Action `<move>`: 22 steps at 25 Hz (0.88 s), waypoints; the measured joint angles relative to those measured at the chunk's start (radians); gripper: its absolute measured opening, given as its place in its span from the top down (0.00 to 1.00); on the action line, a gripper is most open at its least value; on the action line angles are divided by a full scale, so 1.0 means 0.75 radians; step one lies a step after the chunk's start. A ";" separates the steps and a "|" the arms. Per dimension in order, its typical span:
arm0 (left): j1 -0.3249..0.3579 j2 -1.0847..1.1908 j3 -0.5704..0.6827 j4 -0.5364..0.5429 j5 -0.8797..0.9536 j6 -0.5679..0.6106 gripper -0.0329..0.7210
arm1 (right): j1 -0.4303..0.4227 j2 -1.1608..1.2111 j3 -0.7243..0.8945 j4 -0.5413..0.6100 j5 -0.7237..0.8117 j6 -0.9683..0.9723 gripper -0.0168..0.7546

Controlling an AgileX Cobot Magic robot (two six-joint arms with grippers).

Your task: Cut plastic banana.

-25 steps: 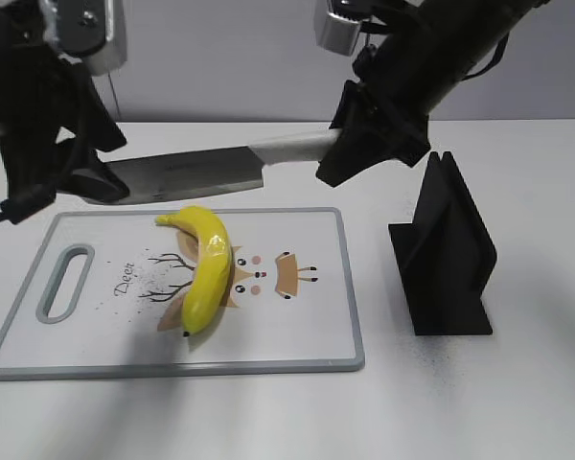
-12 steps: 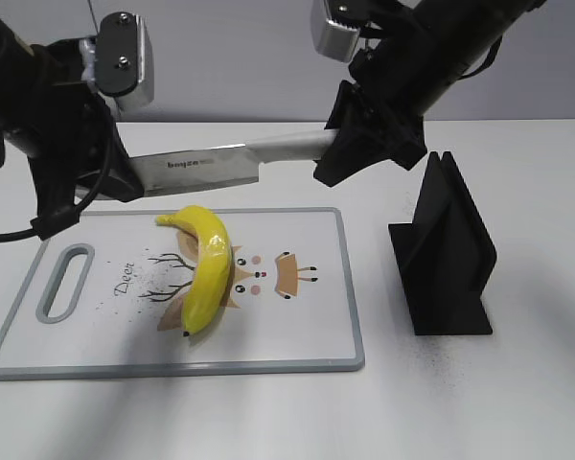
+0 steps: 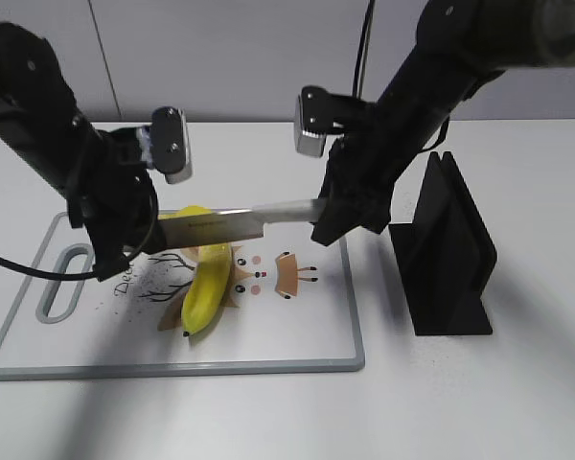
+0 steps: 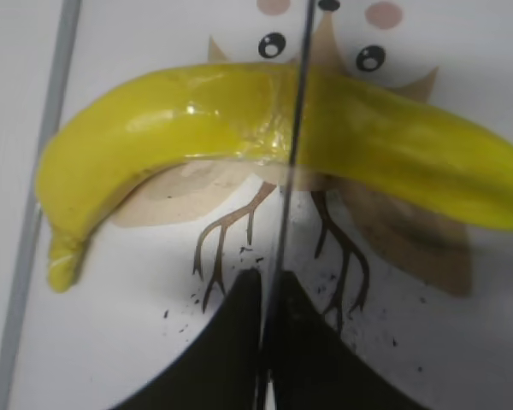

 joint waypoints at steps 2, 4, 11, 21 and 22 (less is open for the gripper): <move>0.000 0.085 -0.002 -0.015 -0.035 -0.001 0.94 | 0.003 0.082 0.000 -0.015 -0.036 0.000 0.75; 0.000 0.137 -0.013 -0.028 -0.053 0.002 0.95 | 0.003 0.122 -0.001 -0.025 -0.038 -0.005 0.74; 0.000 0.162 -0.019 -0.031 -0.079 0.007 0.95 | 0.003 0.119 -0.005 -0.031 -0.052 -0.005 0.74; 0.000 -0.152 -0.012 -0.014 0.069 0.003 0.95 | 0.004 -0.090 -0.077 -0.042 0.079 0.003 0.74; 0.000 -0.189 -0.012 -0.028 0.109 0.003 0.95 | 0.004 -0.117 -0.077 -0.040 0.102 0.003 0.74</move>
